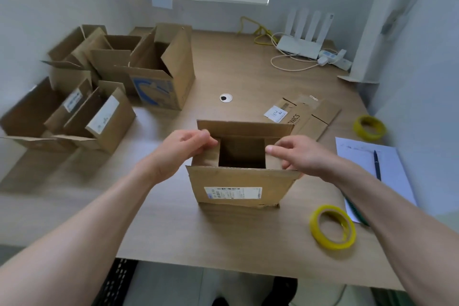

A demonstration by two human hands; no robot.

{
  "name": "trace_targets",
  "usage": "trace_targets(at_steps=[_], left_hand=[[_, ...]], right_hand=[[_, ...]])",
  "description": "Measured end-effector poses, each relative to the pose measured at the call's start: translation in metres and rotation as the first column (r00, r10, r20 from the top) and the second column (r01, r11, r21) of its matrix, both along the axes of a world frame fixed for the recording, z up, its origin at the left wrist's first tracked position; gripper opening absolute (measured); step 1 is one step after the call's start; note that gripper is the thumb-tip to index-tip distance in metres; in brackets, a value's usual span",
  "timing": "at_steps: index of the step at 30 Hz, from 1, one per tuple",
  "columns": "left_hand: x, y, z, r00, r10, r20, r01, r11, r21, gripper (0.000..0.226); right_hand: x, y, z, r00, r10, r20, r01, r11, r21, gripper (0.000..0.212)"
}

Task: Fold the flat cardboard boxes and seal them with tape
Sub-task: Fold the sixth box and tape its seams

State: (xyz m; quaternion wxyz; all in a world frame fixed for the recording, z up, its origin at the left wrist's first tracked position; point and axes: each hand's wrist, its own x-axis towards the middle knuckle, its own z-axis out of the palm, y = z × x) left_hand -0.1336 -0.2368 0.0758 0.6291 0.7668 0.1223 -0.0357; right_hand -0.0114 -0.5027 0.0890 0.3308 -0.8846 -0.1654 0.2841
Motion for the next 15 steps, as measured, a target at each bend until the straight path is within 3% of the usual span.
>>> trace_targets(at_steps=[4, 7, 10, 12, 15], left_hand=[[-0.013, -0.009, -0.002, 0.989, -0.146, 0.008, 0.138, 0.950, 0.280, 0.063], [-0.011, -0.013, -0.015, 0.993, 0.030, 0.118, -0.074, 0.919, 0.387, 0.054], [-0.005, -0.021, -0.023, 0.950, 0.198, 0.242, -0.286, 0.861, 0.420, 0.075], [0.001, -0.027, -0.026, 0.926, 0.235, 0.294, -0.351, 0.823, 0.446, 0.100], [0.011, -0.026, -0.031, 0.945, 0.223, 0.241, -0.322, 0.774, 0.545, 0.124]], right_hand=[[0.001, -0.003, 0.011, 0.995, 0.046, -0.092, -0.036, 0.993, 0.109, 0.050], [-0.003, -0.013, 0.003, 0.997, 0.044, -0.069, -0.037, 0.994, 0.105, 0.037], [-0.013, -0.014, -0.016, 0.979, -0.174, 0.102, 0.154, 0.972, 0.178, 0.026], [-0.022, -0.007, -0.025, 0.917, -0.287, 0.278, 0.242, 0.953, 0.182, 0.039], [-0.029, 0.002, -0.033, 0.816, -0.255, 0.519, 0.263, 0.963, 0.060, 0.073]])
